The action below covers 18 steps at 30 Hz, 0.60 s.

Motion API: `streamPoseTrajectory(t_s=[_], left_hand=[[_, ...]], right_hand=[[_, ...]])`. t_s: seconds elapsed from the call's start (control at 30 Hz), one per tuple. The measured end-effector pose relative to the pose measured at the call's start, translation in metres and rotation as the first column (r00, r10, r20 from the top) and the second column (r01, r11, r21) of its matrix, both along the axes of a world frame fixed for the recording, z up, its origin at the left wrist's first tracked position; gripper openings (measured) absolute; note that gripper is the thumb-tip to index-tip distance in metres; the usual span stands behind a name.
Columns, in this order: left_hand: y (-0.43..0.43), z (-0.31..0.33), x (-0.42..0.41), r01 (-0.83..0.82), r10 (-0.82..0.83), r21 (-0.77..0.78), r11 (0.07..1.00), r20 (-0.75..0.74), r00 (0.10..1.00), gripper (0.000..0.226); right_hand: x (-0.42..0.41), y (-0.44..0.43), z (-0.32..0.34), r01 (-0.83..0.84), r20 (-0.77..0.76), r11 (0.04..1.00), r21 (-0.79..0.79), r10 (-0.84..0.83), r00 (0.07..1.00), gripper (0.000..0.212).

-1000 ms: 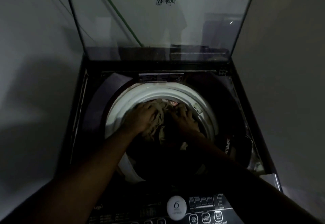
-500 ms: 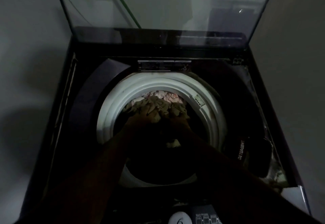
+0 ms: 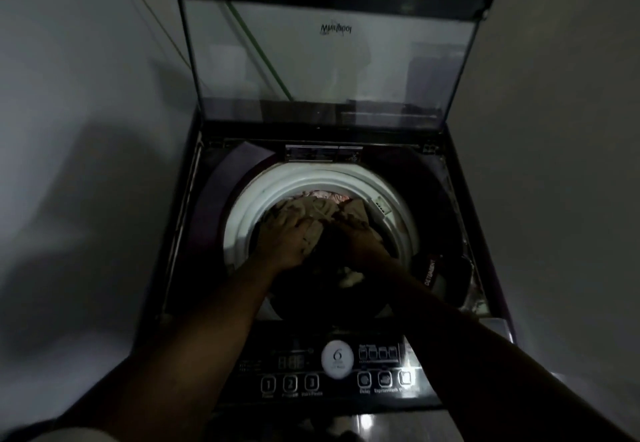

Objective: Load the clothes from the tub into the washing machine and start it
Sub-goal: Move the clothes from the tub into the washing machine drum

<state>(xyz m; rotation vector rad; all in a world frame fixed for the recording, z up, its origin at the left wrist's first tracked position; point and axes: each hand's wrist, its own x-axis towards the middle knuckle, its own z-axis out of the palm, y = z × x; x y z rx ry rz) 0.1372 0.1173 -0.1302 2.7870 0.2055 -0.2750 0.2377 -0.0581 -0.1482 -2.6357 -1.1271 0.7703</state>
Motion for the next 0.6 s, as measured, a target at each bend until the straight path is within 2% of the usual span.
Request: streamPoseTrajectory(t_s=[0.07,0.1,0.2,0.27,0.3,0.4,0.6], left_hand=[[-0.005,0.015,-0.009,-0.022,0.024,-0.026,0.999,0.072,0.997,0.067],[-0.010,0.023,-0.015,-0.035,0.039,-0.052,0.998,0.076,0.996,0.067],[-0.028,0.053,-0.031,-0.095,0.111,-0.121,0.988,0.137,0.984,0.057],[-0.039,0.063,-0.047,-0.154,0.177,-0.137,0.979,0.179,0.968,0.050],[-0.043,0.065,-0.055,-0.185,0.212,-0.142,0.972,0.202,0.956,0.049],[-0.056,0.082,-0.079,-0.261,0.296,-0.157,0.952,0.270,0.916,0.056],[-0.086,0.114,-0.144,-0.384,0.415,-0.156,0.910,0.363,0.834,0.056]], right_hand=[[-0.004,-0.013,0.009,0.010,0.110,0.998,0.061,-0.016,0.994,0.071],[-0.009,-0.016,0.016,0.064,0.133,0.993,0.098,-0.077,0.988,0.067],[-0.043,-0.011,0.085,0.159,0.089,0.981,0.112,-0.169,0.982,0.043],[-0.055,-0.013,0.101,0.211,0.102,0.952,0.221,-0.238,0.966,0.038],[-0.064,-0.013,0.111,0.216,0.104,0.950,0.227,-0.244,0.964,0.038],[-0.082,-0.010,0.126,0.167,0.137,0.951,0.262,-0.208,0.968,0.044],[-0.120,-0.023,0.148,0.025,0.224,0.932,0.361,-0.113,0.968,0.039]])
